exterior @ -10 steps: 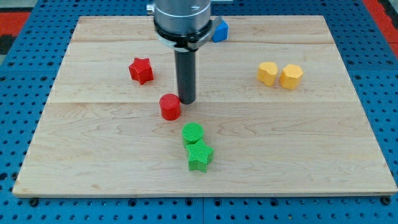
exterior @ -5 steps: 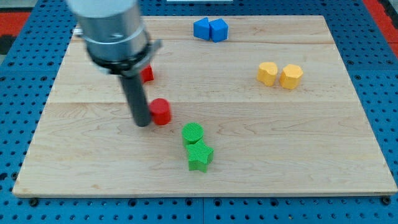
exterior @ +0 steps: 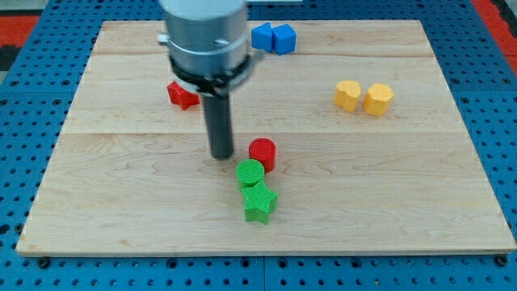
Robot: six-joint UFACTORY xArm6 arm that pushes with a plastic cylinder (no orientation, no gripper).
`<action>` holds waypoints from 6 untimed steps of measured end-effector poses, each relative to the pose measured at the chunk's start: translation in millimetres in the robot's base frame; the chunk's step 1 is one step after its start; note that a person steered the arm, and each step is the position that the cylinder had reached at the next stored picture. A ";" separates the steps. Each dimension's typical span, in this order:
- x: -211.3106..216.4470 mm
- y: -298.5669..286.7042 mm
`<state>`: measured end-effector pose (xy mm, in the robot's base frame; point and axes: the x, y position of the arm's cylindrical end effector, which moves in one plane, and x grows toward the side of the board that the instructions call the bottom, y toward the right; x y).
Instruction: Place the red circle above the green circle
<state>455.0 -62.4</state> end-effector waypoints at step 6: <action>33.3 73.9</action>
